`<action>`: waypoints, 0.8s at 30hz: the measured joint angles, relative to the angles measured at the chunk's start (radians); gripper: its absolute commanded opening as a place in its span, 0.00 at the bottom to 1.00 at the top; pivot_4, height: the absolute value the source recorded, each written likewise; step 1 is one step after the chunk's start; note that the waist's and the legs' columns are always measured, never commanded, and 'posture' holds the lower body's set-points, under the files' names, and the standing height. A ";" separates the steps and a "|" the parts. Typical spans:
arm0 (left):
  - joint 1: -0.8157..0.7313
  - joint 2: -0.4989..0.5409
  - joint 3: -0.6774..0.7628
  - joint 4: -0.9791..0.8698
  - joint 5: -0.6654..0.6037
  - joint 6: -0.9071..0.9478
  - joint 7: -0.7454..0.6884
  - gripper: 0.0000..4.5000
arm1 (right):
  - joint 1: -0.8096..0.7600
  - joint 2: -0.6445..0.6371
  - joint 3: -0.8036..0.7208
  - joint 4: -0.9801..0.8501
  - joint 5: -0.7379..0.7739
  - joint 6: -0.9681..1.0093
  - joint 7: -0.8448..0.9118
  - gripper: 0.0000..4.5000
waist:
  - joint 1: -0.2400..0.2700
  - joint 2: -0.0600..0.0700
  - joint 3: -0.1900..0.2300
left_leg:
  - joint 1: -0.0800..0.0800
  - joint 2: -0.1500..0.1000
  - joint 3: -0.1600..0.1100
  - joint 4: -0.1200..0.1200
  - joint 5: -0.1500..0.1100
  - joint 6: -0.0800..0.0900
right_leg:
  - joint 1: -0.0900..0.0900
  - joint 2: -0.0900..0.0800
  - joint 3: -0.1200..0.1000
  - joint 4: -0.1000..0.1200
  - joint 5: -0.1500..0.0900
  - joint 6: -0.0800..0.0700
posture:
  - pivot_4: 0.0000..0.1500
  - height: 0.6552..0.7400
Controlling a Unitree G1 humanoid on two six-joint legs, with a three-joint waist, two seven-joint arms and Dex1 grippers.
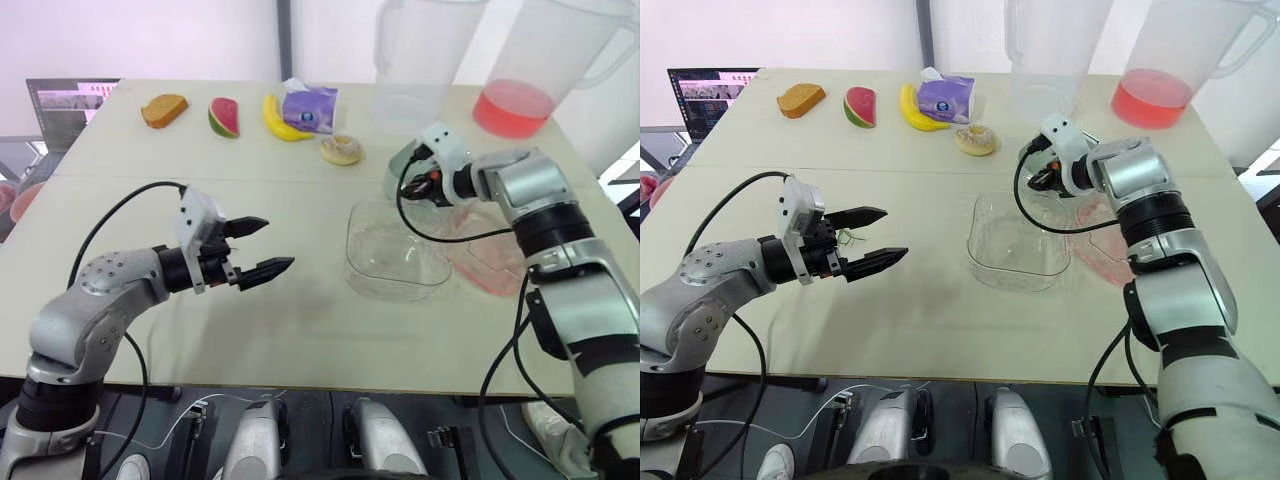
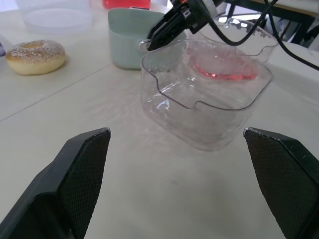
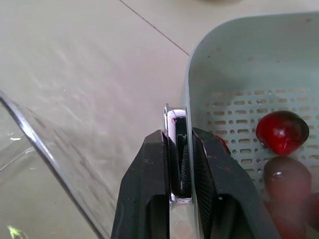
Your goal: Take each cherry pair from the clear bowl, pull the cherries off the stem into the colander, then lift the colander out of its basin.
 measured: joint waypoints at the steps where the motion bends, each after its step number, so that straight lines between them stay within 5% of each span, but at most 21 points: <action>1: 0.000 0.003 0.000 0.000 0.000 0.000 0.000 1.00 | 0.000 0.005 -0.002 0.000 -0.006 -0.003 0.000 0.03 | 0.000 0.000 0.000 | 0.000 0.000 0.000 0.000 0.000 0.000 | 0.000 0.000 0.000 0.000 0.000 0.000 | 1.00 1.00; 8: 0.014 0.011 0.001 0.001 0.000 -0.005 -0.015 1.00 | 0.000 0.026 -0.021 0.000 -0.042 -0.008 0.000 0.03 | -0.003 0.000 0.000 | 0.000 0.000 0.000 0.000 0.000 0.000 | 0.000 0.000 0.000 0.000 0.000 0.000 | 1.00 1.00; 17: 0.018 0.016 0.001 0.003 0.001 -0.014 -0.026 1.00 | 0.001 0.034 -0.041 -0.001 -0.071 -0.010 0.006 0.99 | 0.000 0.000 0.000 | 0.000 0.000 0.000 -0.001 0.000 0.000 | 0.000 0.000 0.000 0.000 0.000 0.000 | 1.00 1.00; 24: 0.013 0.016 0.000 0.020 0.003 -0.029 -0.044 1.00 | 0.001 0.009 -0.077 -0.088 -0.071 0.039 0.009 0.99 | 0.001 0.001 0.000 | 0.000 0.000 0.000 -0.001 0.000 0.000 | -0.001 0.000 0.000 0.000 0.000 0.000 | 1.00 1.00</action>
